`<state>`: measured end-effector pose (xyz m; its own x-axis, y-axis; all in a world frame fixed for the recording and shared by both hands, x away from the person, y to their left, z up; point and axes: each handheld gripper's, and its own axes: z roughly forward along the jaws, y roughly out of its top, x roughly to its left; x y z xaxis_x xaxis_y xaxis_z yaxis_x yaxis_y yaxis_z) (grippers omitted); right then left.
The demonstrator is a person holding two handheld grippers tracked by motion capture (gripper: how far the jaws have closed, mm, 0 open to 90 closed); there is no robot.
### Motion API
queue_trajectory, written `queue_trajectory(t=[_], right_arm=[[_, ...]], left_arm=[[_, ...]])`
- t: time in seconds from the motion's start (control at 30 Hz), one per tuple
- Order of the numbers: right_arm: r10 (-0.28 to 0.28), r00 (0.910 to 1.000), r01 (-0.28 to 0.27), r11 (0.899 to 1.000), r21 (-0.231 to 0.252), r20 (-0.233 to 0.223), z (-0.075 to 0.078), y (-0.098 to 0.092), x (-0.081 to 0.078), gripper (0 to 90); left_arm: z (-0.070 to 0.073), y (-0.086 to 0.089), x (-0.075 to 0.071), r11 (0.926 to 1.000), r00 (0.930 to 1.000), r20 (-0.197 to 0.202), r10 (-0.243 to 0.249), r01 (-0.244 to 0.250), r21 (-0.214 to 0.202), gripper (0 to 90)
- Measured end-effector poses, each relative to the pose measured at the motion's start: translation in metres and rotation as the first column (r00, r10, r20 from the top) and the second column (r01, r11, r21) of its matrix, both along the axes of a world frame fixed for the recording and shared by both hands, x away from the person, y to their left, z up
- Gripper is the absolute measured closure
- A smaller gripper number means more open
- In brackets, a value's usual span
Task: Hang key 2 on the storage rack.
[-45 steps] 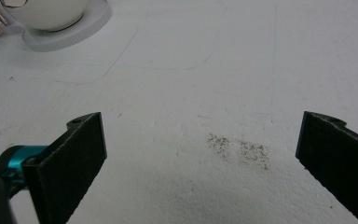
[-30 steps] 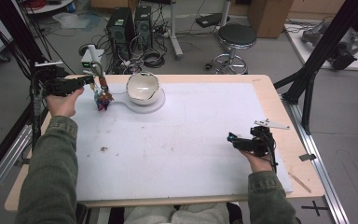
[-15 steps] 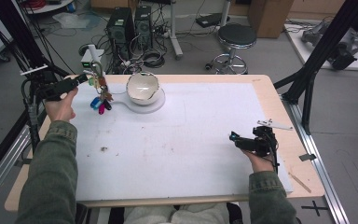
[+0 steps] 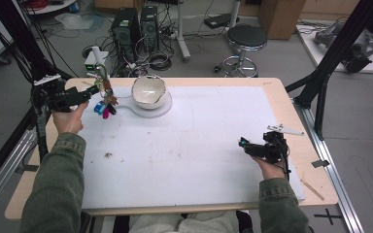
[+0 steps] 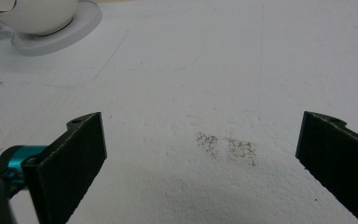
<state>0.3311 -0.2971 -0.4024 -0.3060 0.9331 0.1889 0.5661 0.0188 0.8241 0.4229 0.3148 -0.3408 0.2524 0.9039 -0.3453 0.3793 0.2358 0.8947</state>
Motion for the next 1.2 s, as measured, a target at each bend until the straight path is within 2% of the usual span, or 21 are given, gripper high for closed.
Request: queue_trajectory(t=[0.17, 0.27, 0.4, 0.43, 0.5, 0.67, 0.73, 0.87, 1.2], right_arm=[[0.0, 1.0, 0.0, 1.0, 0.001, -0.001, -0.001, 0.0, 0.0, 0.7], [-0.003, 1.0, 0.003, 1.0, 0.002, 0.0, -0.001, -0.001, 0.0, 0.7], [-0.005, 1.0, 0.005, 1.0, 0.005, -0.003, -0.001, -0.001, -0.001, 0.7], [-0.005, 1.0, 0.005, 1.0, 0.004, -0.003, -0.001, -0.001, -0.001, 0.7], [0.0, 1.0, 0.0, 1.0, 0.0, 0.002, -0.001, -0.001, -0.001, 0.7], [-0.004, 1.0, 0.004, 1.0, -0.005, 0.003, -0.001, 0.0, -0.002, 0.7], [-0.003, 1.0, 0.003, 1.0, -0.006, 0.002, -0.001, -0.001, -0.002, 0.7], [-0.005, 1.0, 0.005, 1.0, -0.008, 0.004, 0.0, 0.0, -0.002, 0.7], [-0.01, 0.9999, 0.01, 1.0, -0.017, 0.013, 0.0, 0.0, -0.004, 0.7]], left_arm=[[-0.006, -0.003, -0.008, 0.9999, 1.0, 0.009, -0.003, 0.003, -0.012, 1.6], [-0.008, -0.007, -0.015, 0.9996, 0.9999, 0.015, -0.007, 0.007, 0.028, 1.6], [-0.01, -0.009, -0.021, 0.9997, 0.9995, 0.024, -0.022, 0.021, 0.016, 1.6], [-0.011, -0.009, -0.023, 0.9994, 0.9995, 0.024, -0.023, 0.022, 0.026, 1.6], [-0.013, -0.01, -0.026, 0.9992, 0.9996, 0.022, -0.017, 0.016, 0.037, 1.6], [-0.017, -0.008, -0.035, 0.9995, 0.9995, 0.033, -0.005, 0.004, 0.031, 1.6], [-0.018, -0.009, -0.04, 0.9988, 0.9992, 0.038, 0.015, -0.017, 0.046, 1.6], [-0.02, -0.011, -0.048, 0.9962, 0.9991, 0.039, 0.019, -0.022, 0.084, 1.6], [-0.027, -0.021, -0.066, 0.9918, 0.9987, 0.05, -0.007, 0.0, 0.128, 1.6]])
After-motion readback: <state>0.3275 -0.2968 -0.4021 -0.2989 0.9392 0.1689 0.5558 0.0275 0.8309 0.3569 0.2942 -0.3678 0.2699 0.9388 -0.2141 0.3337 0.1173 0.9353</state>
